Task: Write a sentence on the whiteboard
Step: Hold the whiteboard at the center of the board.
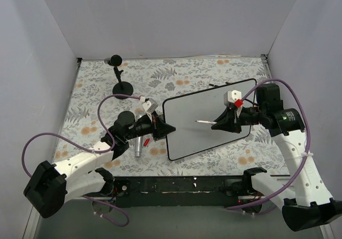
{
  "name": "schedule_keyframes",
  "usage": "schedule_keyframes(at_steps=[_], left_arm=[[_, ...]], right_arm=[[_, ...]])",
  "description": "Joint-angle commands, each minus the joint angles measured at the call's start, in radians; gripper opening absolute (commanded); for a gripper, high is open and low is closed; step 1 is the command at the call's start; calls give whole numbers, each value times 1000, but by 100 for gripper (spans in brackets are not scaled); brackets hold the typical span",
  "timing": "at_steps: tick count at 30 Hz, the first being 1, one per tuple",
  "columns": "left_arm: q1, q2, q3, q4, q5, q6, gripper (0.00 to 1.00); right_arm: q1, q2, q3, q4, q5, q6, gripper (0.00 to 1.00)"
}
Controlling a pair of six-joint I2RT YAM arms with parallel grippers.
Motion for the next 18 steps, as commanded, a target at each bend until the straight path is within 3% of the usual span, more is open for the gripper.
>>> schedule_keyframes(at_steps=[1, 18], left_arm=[[-1, 36, 79, 71, -9, 81, 0], [39, 140, 116, 93, 125, 86, 0]], right_arm=[[30, 41, 25, -5, 16, -35, 1], [61, 141, 125, 6, 30, -12, 1]])
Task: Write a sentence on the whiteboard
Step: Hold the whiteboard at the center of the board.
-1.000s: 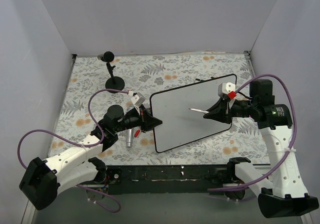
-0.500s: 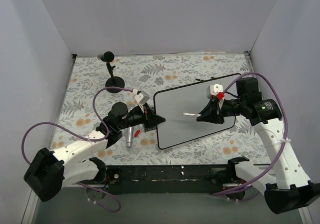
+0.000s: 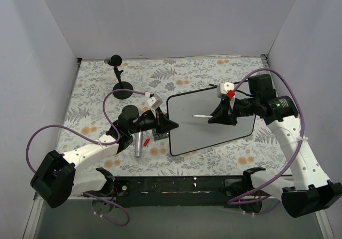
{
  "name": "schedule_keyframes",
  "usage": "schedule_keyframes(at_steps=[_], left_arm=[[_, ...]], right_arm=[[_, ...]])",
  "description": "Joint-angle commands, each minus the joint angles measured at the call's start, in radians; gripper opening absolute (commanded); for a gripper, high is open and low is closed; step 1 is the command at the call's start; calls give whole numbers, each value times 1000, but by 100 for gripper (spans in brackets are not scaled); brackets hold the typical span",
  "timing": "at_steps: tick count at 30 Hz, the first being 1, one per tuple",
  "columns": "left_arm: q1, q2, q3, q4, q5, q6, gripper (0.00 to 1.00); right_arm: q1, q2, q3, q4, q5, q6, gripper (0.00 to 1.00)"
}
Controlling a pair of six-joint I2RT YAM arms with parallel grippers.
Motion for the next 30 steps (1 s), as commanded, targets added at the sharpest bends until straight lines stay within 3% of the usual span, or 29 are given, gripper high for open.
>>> schedule_keyframes(at_steps=[1, 12, 30], left_arm=[[22, -2, 47, 16, 53, 28, 0], [44, -37, 3, 13, 44, -13, 0], [44, -103, -37, 36, 41, -91, 0]], right_arm=[[4, -23, 14, 32, -13, 22, 1], [4, -83, -104, 65, 50, 15, 1], [-10, -115, -156, 48, 4, -37, 1]])
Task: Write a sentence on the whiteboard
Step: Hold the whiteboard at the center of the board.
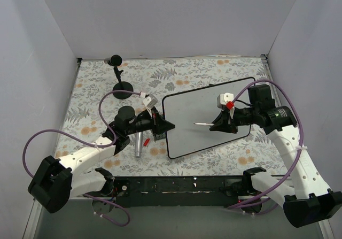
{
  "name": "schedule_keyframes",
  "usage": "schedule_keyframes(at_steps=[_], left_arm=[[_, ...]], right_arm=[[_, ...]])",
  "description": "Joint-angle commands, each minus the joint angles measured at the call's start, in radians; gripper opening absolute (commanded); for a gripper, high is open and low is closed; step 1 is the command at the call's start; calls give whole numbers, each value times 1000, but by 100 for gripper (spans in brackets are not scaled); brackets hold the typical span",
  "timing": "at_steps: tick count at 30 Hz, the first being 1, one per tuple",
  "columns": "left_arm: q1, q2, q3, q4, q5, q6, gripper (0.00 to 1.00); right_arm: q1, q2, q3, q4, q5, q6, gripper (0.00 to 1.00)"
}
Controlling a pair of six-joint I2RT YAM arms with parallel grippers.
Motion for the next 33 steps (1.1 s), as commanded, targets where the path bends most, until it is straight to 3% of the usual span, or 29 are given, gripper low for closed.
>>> schedule_keyframes(at_steps=[1, 25, 33], left_arm=[[5, -59, -37, 97, 3, -33, 0], [5, -20, -61, 207, 3, -95, 0], [5, -43, -77, 223, -8, -115, 0]], right_arm=[[-6, -21, -5, 12, -34, -15, 1], [-3, 22, 6, 32, -77, -27, 1], [80, 59, 27, 53, -49, -1, 1]])
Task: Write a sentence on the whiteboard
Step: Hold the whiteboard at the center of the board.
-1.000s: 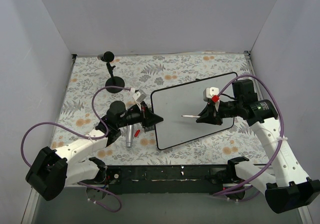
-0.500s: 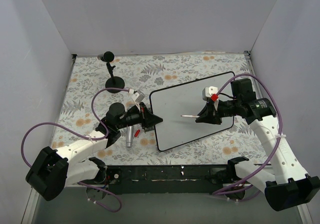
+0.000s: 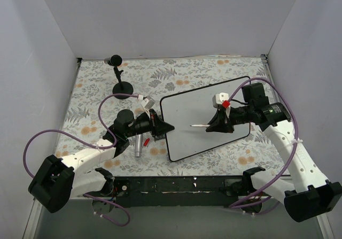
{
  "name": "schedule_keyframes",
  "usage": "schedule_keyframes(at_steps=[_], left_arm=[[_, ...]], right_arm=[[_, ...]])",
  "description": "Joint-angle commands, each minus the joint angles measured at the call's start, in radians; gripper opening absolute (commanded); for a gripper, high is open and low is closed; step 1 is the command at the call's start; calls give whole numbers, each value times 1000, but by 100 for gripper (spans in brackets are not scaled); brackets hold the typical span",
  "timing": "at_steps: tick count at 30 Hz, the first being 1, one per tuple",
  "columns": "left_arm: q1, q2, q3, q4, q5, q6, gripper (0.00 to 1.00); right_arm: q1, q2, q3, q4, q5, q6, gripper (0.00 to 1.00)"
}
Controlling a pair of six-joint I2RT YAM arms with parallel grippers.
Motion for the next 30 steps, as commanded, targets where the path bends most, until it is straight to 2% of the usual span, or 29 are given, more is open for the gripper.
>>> schedule_keyframes(at_steps=[1, 9, 19, 30], left_arm=[[0, -43, 0, 120, 15, -8, 0], [0, -24, -6, 141, 6, -19, 0], [0, 5, 0, 168, 1, -37, 0], [0, 19, -15, 180, -11, -50, 0]], right_arm=[[65, 21, 43, 40, 18, 12, 1], [160, 44, 77, 47, 78, 21, 1], [157, 4, 41, 57, 131, 4, 1], [126, -5, 37, 83, 121, 38, 1]])
